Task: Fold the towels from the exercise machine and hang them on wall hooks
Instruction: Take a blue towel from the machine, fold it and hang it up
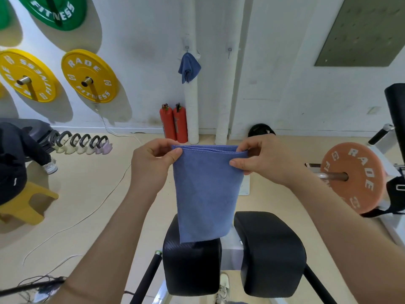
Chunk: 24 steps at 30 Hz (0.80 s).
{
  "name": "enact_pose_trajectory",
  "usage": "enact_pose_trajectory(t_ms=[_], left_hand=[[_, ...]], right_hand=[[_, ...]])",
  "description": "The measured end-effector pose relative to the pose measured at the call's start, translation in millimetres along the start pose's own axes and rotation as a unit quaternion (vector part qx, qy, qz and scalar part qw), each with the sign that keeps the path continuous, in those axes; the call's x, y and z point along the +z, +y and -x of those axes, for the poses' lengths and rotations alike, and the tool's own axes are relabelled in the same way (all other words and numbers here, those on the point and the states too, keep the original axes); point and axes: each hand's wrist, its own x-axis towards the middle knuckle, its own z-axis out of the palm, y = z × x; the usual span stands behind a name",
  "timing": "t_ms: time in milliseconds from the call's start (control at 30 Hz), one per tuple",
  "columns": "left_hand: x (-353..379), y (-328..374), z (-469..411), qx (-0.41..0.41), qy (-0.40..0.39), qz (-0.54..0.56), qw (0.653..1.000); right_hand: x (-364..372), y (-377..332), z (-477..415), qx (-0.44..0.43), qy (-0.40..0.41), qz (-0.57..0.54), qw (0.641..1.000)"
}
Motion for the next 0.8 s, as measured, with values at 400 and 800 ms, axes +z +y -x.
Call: enact_pose_trajectory(t_ms=[400, 800], left_hand=[[41, -44, -92, 0.053, -0.017, -0.134, 0.989], [-17, -183, 39, 0.009, -0.361, -0.400, 0.842]], right_hand=[[22, 45, -102, -0.060, 0.072, 0.099, 0.991], [164, 150, 19, 0.087, -0.178, 0.169, 0.966]])
